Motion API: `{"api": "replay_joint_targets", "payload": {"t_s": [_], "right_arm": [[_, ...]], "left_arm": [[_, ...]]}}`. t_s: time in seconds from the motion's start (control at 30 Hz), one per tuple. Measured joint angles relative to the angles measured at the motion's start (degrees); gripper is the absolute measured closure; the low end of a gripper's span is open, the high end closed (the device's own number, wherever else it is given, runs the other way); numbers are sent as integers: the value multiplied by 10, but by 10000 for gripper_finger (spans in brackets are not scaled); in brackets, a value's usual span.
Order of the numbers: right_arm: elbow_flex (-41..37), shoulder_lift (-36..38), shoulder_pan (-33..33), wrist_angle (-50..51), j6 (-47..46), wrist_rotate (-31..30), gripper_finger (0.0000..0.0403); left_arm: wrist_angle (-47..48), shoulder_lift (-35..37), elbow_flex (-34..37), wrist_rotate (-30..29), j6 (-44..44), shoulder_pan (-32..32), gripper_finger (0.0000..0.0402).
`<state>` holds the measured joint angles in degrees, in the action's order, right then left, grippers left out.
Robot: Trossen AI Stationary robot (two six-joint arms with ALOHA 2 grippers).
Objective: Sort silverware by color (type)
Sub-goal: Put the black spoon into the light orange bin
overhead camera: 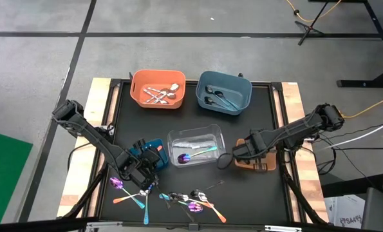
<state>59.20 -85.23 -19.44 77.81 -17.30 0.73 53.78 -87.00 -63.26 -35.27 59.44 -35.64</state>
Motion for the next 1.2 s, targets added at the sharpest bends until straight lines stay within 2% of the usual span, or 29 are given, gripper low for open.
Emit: {"api": "replay_joint_targets", "payload": {"t_s": [0.13,0.57,0.83,1.2], "right_arm": [[0,0,0,0,7,0,403],[-3,-3,0,-18,116,-2,402],[-69,-3,0,-30,117,-4,402],[-80,-3,0,-80,117,-12,402]], "left_arm": [[0,0,0,0,0,0,317],[-1,0,0,0,0,0,317],[-1,0,0,0,0,0,317],[-1,0,0,0,0,0,317]]}}
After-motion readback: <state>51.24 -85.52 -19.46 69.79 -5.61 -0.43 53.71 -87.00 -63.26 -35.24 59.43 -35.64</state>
